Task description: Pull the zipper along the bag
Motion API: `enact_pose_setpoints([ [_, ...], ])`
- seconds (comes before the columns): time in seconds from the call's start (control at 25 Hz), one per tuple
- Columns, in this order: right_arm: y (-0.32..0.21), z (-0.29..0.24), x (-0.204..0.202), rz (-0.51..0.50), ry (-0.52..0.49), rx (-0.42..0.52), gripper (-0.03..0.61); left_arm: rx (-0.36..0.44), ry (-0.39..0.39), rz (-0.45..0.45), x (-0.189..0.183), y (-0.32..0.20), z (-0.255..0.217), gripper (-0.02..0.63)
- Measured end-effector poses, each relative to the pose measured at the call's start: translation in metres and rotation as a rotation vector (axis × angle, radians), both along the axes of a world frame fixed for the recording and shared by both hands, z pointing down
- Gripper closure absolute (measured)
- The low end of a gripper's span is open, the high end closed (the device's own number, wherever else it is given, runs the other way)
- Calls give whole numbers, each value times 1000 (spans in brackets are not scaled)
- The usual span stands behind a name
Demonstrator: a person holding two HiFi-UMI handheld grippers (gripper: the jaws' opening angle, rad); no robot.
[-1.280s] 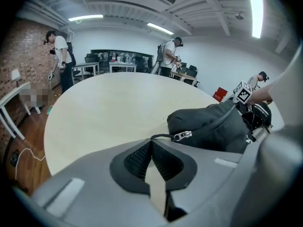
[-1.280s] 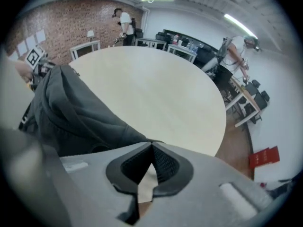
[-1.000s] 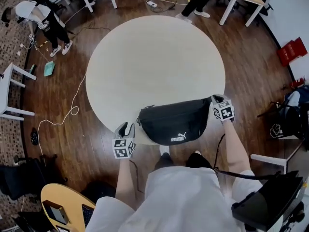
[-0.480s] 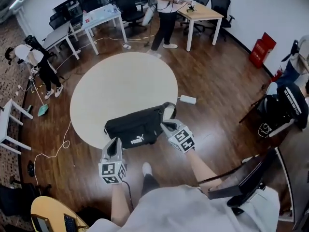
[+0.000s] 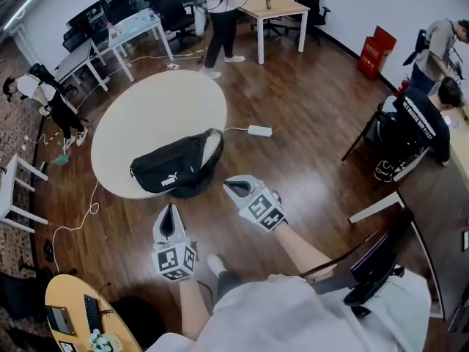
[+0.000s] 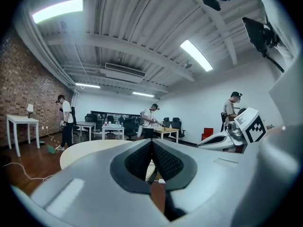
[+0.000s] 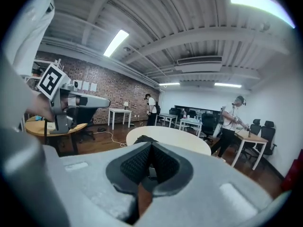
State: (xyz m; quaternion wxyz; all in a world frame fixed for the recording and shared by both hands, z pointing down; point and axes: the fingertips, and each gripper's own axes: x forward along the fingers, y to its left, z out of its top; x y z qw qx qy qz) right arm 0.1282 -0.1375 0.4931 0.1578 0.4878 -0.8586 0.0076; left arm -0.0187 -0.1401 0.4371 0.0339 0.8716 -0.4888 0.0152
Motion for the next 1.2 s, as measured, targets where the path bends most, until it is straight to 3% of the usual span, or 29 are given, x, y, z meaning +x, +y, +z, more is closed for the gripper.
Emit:
enact_pose_setpoints([
  [0.44,35,-96,-49,70,28,192,588,81,-18,105,-19,30,-35,597],
  [0.84,52,-105,-118,37,59,196,588,109,-12,135,-57,55,-50,597],
  [1.2,57,-107,-129,34,96,204,588,101,7,107,-77,64,-46,597],
])
